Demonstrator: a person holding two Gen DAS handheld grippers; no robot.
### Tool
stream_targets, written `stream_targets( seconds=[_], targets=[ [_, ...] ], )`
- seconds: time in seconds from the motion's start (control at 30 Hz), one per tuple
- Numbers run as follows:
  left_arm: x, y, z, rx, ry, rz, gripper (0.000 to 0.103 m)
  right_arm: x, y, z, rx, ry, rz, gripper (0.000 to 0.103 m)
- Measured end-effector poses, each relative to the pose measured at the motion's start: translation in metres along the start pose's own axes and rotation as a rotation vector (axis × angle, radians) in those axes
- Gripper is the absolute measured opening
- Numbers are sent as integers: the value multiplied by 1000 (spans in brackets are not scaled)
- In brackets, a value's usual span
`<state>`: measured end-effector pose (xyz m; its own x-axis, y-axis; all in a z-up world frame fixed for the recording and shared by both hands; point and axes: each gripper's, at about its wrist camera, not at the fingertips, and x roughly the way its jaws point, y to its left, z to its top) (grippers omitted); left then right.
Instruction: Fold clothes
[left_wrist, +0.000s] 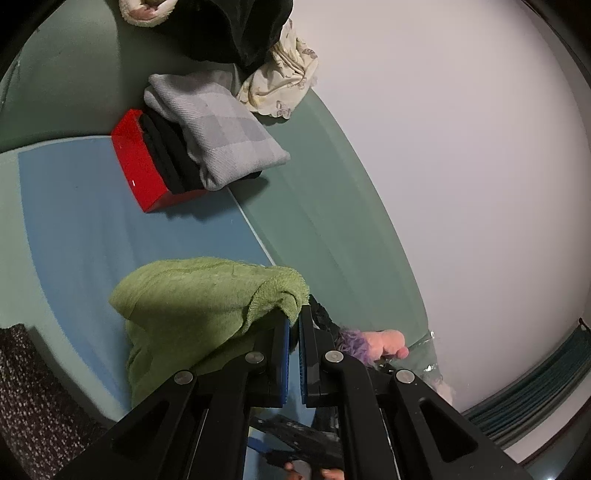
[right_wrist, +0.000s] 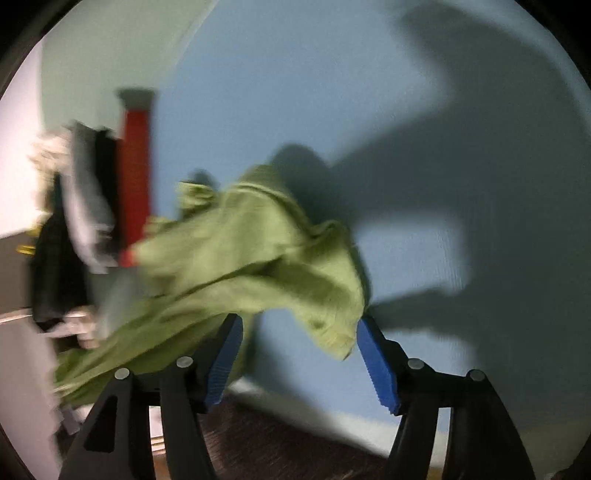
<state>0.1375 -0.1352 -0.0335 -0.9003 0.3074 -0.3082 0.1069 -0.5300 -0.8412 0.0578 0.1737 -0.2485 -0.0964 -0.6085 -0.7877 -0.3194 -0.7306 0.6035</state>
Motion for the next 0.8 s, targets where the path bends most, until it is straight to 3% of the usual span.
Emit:
stream_targets(
  seconds=[0.03, 0.1, 0.13, 0.17, 0.33, 0.37, 0.57, 0.73, 0.8],
  targets=[
    [-1, 2, 0, -3, -3, -2, 4, 2, 7, -2, -28, -8, -41, 68],
    [-6, 7, 0, -28, -12, -12, 4, 3, 23, -9, -114, -47, -140, 39],
    [-7, 10, 1, -42, -16, -19, 4, 3, 28, -11, -152, -64, -162, 15],
    [-11, 10, 2, -40, -24, -18, 4, 3, 24, -10, -127, -49, -104, 8],
    [-30, 5, 9, -15, -55, -23, 4, -39, 1, 6, 73, -54, 195, 7],
    [-31, 0, 12, 2, -60, -35, 4, -60, 4, 9, 62, -107, 217, 7],
    [-48, -35, 26, 67, -103, -170, 4, -241, 52, -7, -152, -527, 423, 7],
    [-67, -74, 35, 179, -171, -218, 4, -327, 85, -55, -304, -648, 580, 7],
    [-52, -78, 47, 170, -118, -149, 4, -353, 101, -74, -376, -693, 618, 7]
  ],
)
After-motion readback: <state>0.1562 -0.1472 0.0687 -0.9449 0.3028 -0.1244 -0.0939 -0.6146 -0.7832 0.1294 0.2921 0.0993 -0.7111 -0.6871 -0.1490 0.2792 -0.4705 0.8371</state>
